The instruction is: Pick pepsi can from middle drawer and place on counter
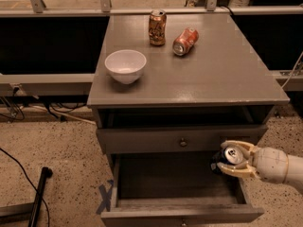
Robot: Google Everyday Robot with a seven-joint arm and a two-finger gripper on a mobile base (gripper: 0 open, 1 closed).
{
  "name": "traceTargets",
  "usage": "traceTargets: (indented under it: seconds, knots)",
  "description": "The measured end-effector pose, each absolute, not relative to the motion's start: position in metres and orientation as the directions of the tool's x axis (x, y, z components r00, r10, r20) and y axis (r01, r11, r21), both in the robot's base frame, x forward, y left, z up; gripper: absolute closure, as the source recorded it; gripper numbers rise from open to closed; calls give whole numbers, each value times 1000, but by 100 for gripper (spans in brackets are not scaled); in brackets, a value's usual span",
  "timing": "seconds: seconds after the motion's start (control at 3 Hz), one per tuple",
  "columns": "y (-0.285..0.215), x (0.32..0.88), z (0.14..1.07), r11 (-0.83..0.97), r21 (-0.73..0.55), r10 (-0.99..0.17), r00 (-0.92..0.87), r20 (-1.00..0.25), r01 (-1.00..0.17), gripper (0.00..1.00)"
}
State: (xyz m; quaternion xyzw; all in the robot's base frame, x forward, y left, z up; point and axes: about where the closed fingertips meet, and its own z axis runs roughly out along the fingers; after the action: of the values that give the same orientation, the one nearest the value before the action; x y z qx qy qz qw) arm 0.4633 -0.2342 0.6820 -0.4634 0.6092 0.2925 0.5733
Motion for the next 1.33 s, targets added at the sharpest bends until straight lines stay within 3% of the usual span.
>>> traceTargets:
  seconds: [0.67,1.33]
  knots:
    - [-220,419,783,134,-186,-382,122,-916,-973,100]
    - [-205,424,895,12,-216,-403,193,-894,-976,100]
